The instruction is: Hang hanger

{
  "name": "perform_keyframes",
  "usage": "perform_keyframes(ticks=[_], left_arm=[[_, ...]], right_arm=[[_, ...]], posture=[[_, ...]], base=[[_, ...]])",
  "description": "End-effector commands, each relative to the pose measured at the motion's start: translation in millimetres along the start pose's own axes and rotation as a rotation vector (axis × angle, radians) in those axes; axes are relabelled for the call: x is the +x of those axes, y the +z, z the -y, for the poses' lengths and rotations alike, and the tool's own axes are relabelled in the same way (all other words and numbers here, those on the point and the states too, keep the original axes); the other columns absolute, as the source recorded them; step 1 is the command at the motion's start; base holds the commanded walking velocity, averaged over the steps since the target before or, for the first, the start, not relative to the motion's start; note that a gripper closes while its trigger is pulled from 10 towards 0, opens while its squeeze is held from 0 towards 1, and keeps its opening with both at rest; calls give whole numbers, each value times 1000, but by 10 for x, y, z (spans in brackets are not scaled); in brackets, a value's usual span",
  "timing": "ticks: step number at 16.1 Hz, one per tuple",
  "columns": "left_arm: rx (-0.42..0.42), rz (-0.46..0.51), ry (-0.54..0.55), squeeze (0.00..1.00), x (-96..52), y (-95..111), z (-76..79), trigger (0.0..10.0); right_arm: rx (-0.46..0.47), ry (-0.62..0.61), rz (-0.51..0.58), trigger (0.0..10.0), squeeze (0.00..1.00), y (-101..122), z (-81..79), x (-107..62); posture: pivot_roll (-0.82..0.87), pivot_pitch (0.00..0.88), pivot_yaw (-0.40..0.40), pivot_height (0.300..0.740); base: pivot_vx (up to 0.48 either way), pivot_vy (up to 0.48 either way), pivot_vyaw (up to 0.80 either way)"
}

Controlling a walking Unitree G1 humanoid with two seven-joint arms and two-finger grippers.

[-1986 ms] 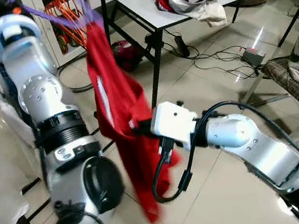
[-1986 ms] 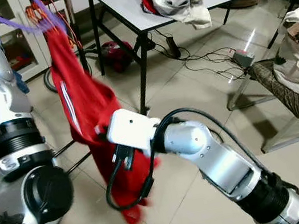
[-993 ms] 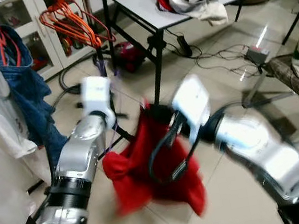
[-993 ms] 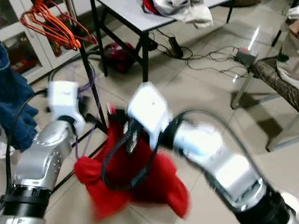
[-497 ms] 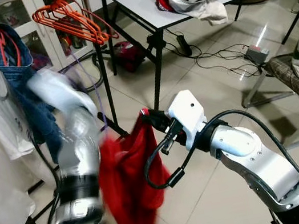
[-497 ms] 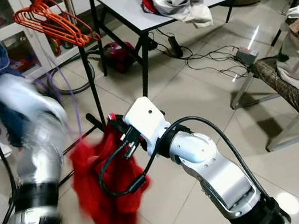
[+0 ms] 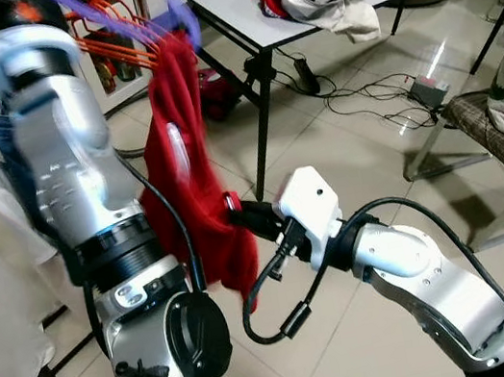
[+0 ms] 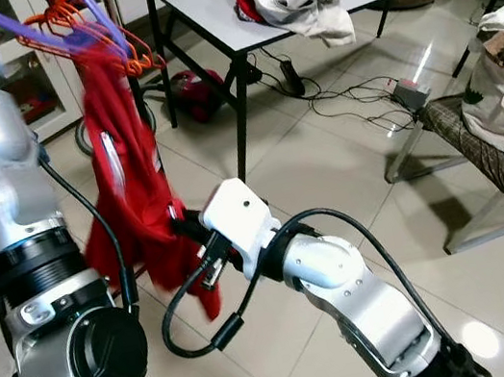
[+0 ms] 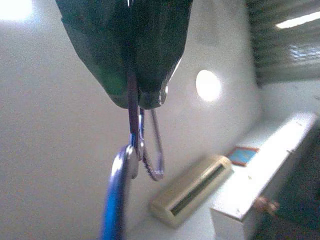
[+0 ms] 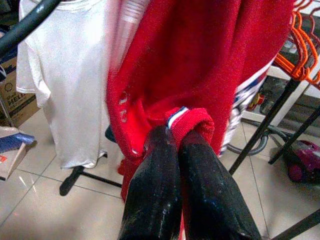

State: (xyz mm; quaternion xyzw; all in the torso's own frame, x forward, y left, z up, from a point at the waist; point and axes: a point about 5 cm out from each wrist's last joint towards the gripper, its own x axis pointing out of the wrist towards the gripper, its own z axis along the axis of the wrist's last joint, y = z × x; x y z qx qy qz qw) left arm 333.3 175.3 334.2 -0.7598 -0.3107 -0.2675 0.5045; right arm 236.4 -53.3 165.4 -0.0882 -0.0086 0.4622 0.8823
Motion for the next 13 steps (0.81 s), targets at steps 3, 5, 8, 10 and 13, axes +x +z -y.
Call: perform_keyframes(ticks=[3, 5, 8, 10, 13], left_arm=[[-273, 116, 61, 0, -44, -91, -112, 10000], [-385, 155, 102, 0, -92, -93, -197, 10000], [-301, 389, 613, 0, -233, -71, -752, 10000], [-106, 326, 666, 0, -255, 4, -801, 10000], [395, 14, 623, 0, -168, -50, -671, 10000]], right_arm=[[-34, 10, 22, 0, 0, 61, 2, -5], [-45, 8, 28, 0, 0, 73, 15, 6], [-56, 9, 33, 0, 0, 94, 25, 30], [-70, -1, 27, 0, 0, 83, 37, 21], [-80, 3, 1, 0, 0, 54, 53, -25]], posture=[[-11, 53, -72, 740], [-10, 52, -72, 740], [-13, 54, -70, 740], [-18, 50, -64, 740], [-17, 51, -59, 740]], base=[[0, 0, 0], [0, 0, 0], [0, 0, 0], [0, 0, 0], [0, 0, 0]])
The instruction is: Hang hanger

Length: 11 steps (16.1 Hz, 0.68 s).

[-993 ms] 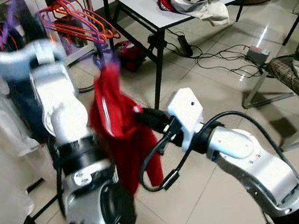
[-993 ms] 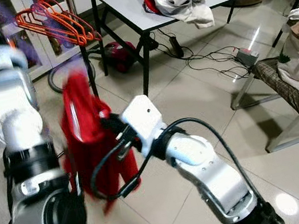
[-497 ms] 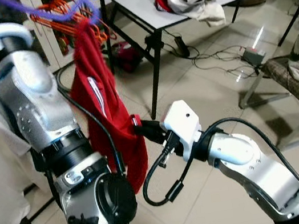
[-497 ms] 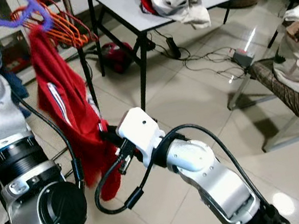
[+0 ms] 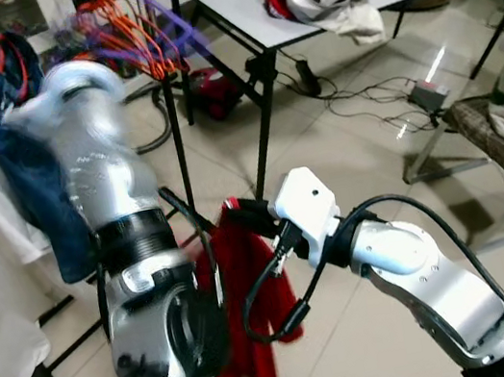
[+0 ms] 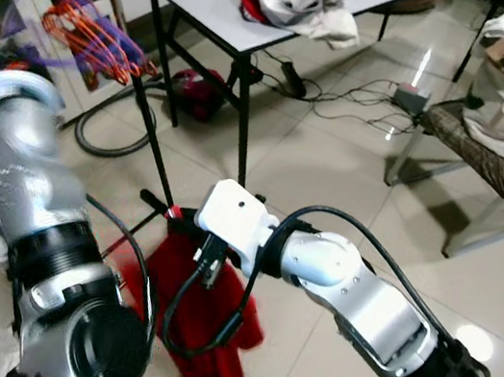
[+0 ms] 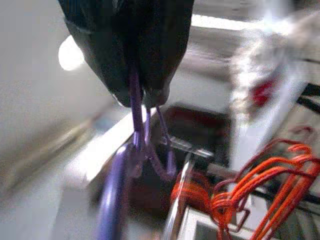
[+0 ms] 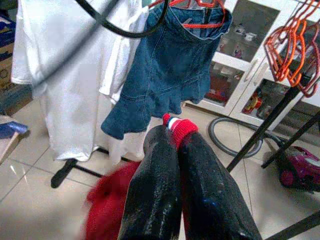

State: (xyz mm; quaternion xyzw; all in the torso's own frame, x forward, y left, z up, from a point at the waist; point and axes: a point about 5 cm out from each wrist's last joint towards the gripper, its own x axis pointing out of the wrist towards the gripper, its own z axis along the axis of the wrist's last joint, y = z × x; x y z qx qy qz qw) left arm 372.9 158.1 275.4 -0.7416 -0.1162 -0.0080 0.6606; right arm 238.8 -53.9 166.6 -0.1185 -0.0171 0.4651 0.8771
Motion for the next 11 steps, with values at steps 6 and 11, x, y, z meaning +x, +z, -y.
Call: perform_keyframes(ticks=[6, 11], left_arm=[[1654, -212, -294, 0, -98, -97, -149, 10000], [1712, -398, -103, 0, -546, 239, -779, 10000]], right_arm=[[-81, -154, -212, 0, 0, -327, 298, -252], [230, -706, -134, 0, 0, -405, 784, -657]], posture=[[-11, 47, -59, 740], [-20, 43, -42, 740]], base=[[0, 0, 0], [0, 0, 0]])
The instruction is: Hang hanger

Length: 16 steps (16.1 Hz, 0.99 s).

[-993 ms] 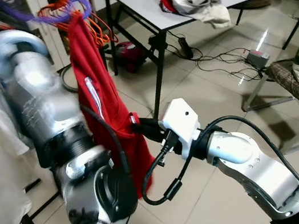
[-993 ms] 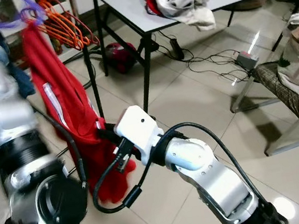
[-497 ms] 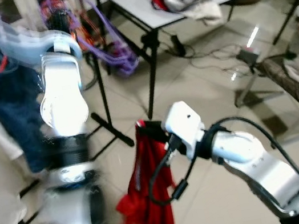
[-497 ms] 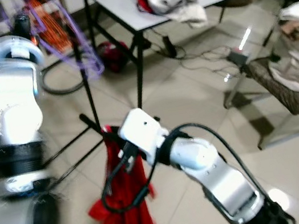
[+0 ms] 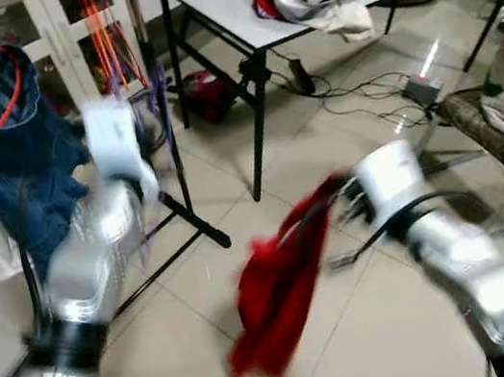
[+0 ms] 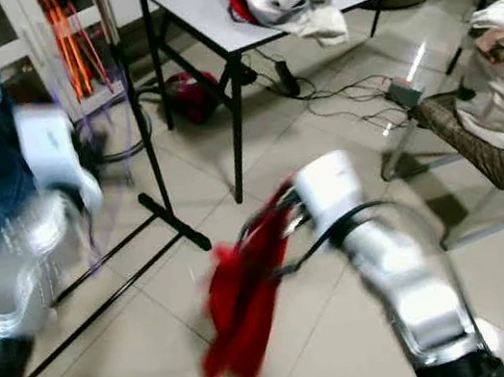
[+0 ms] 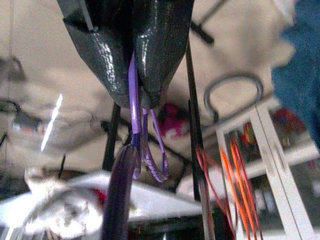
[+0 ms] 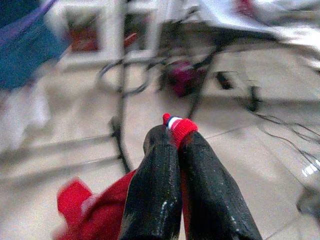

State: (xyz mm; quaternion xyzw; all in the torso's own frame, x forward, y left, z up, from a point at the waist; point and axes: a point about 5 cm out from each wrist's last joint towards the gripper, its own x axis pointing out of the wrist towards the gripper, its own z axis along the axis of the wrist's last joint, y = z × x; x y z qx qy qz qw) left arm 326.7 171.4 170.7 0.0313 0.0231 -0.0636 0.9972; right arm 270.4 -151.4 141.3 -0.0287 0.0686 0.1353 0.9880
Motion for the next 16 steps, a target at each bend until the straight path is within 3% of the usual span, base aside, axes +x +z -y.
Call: perform_keyframes(ticks=[1, 2, 3, 5, 8, 9, 11, 16], left_arm=[[1, 21, -17, 0, -89, 32, 30, 10000], [7, 6, -15, 0, -139, -23, 22, 10000], [69, -13, 3, 0, -295, -163, 18, 10000], [21, 27, -4, 0, -391, -141, 73, 10000], [45, 57, -24, 0, -387, -43, 167, 10000], [-8, 86, -46, 0, -366, 33, 245, 10000], [-50, 97, -61, 0, -360, 85, 316, 10000], [-37, 87, -50, 0, -373, 81, 326, 10000]], right_arm=[[76, -144, 88, 0, 0, 162, 222, -59], [100, -202, 106, 0, 0, 185, 294, -79], [76, -326, 130, 10000, 0, 254, 480, -154], [41, -351, 168, 10000, 0, 398, 551, -192], [88, -483, 174, 10000, 0, 476, 757, -222], [116, -538, 164, 10000, 0, 463, 854, -241], [114, -551, 148, 10000, 0, 447, 885, -261], [99, -568, 96, 10000, 0, 349, 906, -390]], posture=[[-24, 38, -40, 740], [-24, 38, -40, 740], [-20, 39, -46, 740], [-26, 47, -51, 740], [-35, 50, -50, 740], [-36, 49, -49, 740], [-38, 47, -43, 740], [-44, 50, -33, 740]], base=[[0, 0, 0], [0, 0, 0], [0, 0, 0], [133, 0, 0], [404, 0, -533], [465, 0, -800], [465, 0, -800], [469, 0, -800]])
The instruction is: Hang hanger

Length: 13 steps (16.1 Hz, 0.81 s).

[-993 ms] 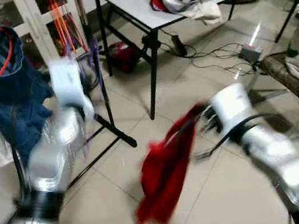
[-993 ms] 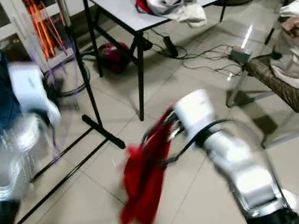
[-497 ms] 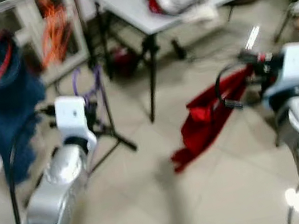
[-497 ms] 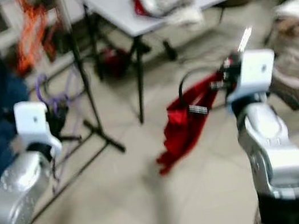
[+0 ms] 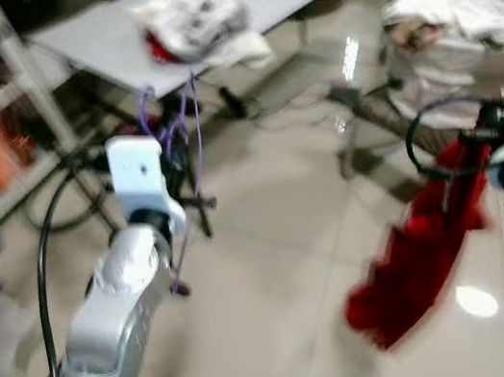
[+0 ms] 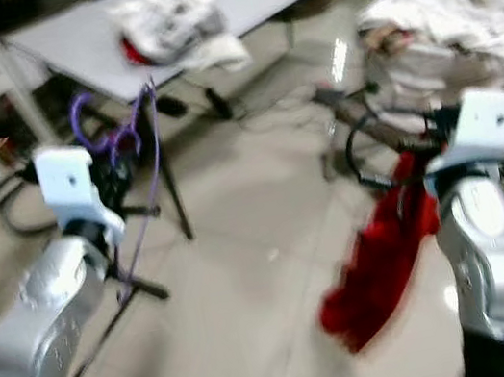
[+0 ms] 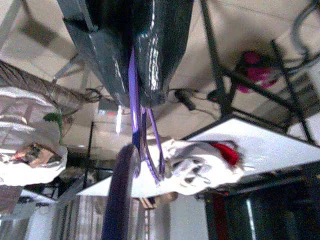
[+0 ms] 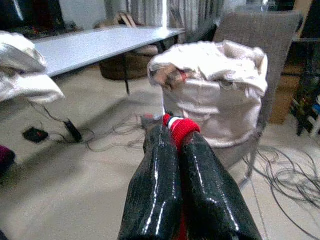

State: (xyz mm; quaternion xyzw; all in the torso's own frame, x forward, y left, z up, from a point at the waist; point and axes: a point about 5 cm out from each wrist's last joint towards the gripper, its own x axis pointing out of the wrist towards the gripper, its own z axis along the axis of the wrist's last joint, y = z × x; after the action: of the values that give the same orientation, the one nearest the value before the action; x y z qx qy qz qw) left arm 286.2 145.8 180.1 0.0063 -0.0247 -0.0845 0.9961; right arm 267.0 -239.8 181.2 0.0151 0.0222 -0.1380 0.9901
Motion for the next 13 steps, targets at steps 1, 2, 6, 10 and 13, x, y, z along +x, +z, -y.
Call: perform_keyframes(ticks=[1, 2, 6, 10, 13], left_arm=[[11, -13, 0, 0, 13, -7, 14, 10000], [16, -12, 11, 0, 23, -2, 1, 10000], [16, 0, 62, 0, 67, 35, -88, 10000], [30, -15, 100, 0, 2, 0, -195, 10000], [97, 0, 122, 0, -34, 78, -345, 10000]], right_arm=[[-19, -19, 11, 10000, 0, 30, 82, -43], [-19, -6, 5, 10000, 0, 26, 72, -47], [-121, 95, 10, 10000, 0, 38, -95, -48], [-192, 223, 35, 10000, 0, 123, -285, 3], [-203, 344, 114, 10000, 0, 372, -535, 116]], posture=[[-44, 50, -32, 740], [-45, 51, -30, 740], [-42, 49, -31, 740], [-33, 46, -38, 740], [-16, 46, -44, 740]], base=[[469, 0, -800], [469, 0, -538], [469, 0, 0], [466, 0, 800], [466, 0, 800]])
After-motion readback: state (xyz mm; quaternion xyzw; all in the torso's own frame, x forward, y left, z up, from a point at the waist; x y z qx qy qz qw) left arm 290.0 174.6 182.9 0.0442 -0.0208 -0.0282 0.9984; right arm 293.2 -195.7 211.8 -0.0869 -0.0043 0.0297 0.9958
